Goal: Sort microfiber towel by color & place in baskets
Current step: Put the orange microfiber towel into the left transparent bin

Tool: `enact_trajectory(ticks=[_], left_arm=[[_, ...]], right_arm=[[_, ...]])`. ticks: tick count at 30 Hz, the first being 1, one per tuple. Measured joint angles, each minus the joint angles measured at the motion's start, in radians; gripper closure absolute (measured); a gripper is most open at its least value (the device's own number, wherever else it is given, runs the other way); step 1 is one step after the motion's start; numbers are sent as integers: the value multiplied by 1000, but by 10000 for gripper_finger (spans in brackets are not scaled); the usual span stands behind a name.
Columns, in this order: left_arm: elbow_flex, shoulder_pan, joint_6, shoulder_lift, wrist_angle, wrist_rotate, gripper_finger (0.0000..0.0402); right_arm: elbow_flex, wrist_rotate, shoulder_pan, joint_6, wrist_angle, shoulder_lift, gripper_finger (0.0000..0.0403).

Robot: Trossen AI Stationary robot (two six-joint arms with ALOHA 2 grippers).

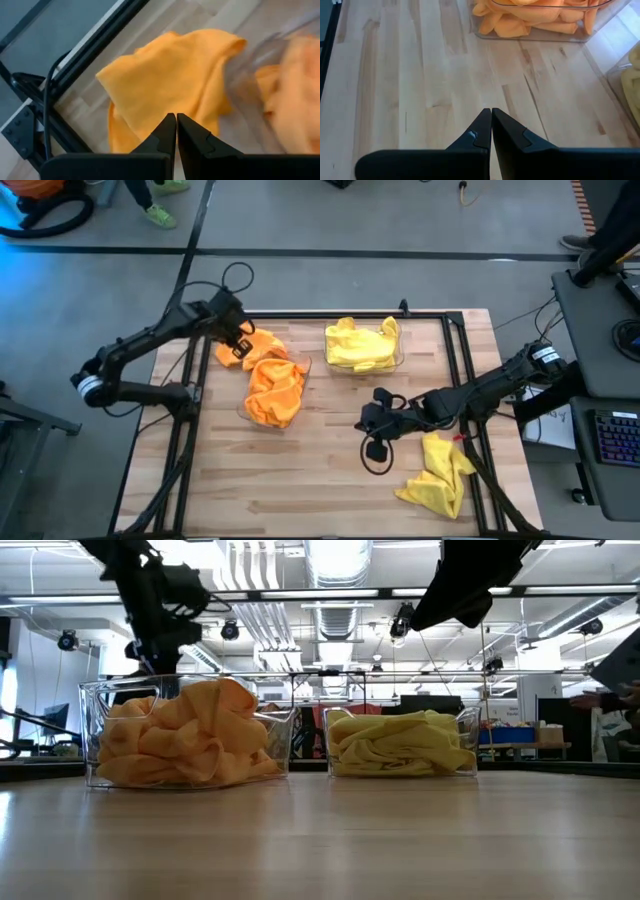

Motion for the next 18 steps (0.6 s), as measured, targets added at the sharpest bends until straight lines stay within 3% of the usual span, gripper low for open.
enact_trajectory(ticks=[11, 18], left_arm=[[-1, 105, 97, 182, 102, -7, 400], [-2, 165, 78, 264, 127, -8, 342]], right_arm=[[0, 0, 0, 1, 0, 0, 394], [-1, 0, 0, 8, 0, 0, 394]])
